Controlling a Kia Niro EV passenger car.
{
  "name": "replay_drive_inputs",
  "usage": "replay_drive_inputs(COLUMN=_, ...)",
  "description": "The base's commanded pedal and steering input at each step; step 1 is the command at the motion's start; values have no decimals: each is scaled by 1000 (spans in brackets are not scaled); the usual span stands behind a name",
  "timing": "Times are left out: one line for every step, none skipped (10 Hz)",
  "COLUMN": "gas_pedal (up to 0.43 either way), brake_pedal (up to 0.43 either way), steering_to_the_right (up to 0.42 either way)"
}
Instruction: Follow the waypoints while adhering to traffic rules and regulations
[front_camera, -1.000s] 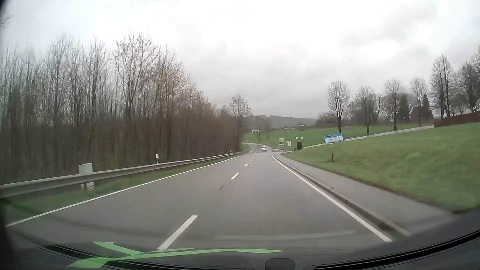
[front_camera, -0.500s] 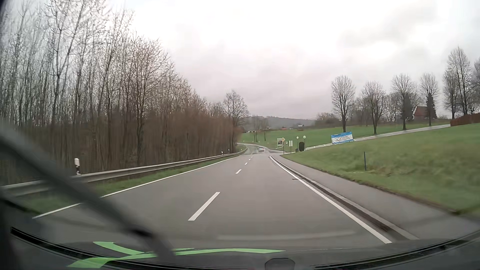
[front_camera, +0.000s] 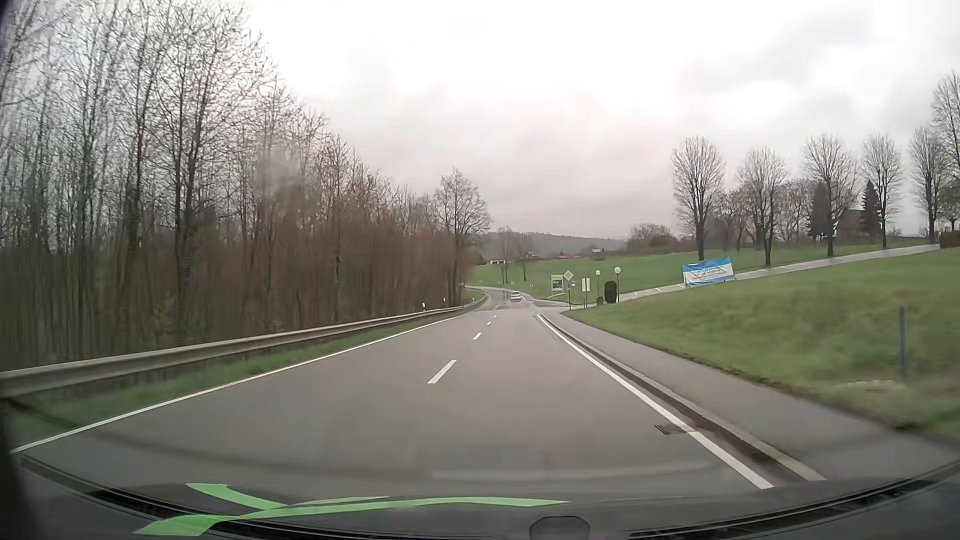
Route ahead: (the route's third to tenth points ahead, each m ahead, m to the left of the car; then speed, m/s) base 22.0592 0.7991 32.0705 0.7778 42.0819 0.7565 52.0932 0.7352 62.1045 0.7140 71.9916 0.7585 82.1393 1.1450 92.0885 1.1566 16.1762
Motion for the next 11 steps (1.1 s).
replay_drive_inputs(gas_pedal=0, brake_pedal=79, steering_to_the_right=5)
replay_drive_inputs(gas_pedal=0, brake_pedal=67, steering_to_the_right=5)
replay_drive_inputs(gas_pedal=0, brake_pedal=67, steering_to_the_right=3)
replay_drive_inputs(gas_pedal=0, brake_pedal=67, steering_to_the_right=3)
replay_drive_inputs(gas_pedal=0, brake_pedal=67, steering_to_the_right=3)
replay_drive_inputs(gas_pedal=0, brake_pedal=73, steering_to_the_right=2)
replay_drive_inputs(gas_pedal=0, brake_pedal=73, steering_to_the_right=2)
replay_drive_inputs(gas_pedal=0, brake_pedal=73, steering_to_the_right=1)
replay_drive_inputs(gas_pedal=0, brake_pedal=79, steering_to_the_right=1)
replay_drive_inputs(gas_pedal=0, brake_pedal=79, steering_to_the_right=1)
replay_drive_inputs(gas_pedal=0, brake_pedal=85, steering_to_the_right=1)
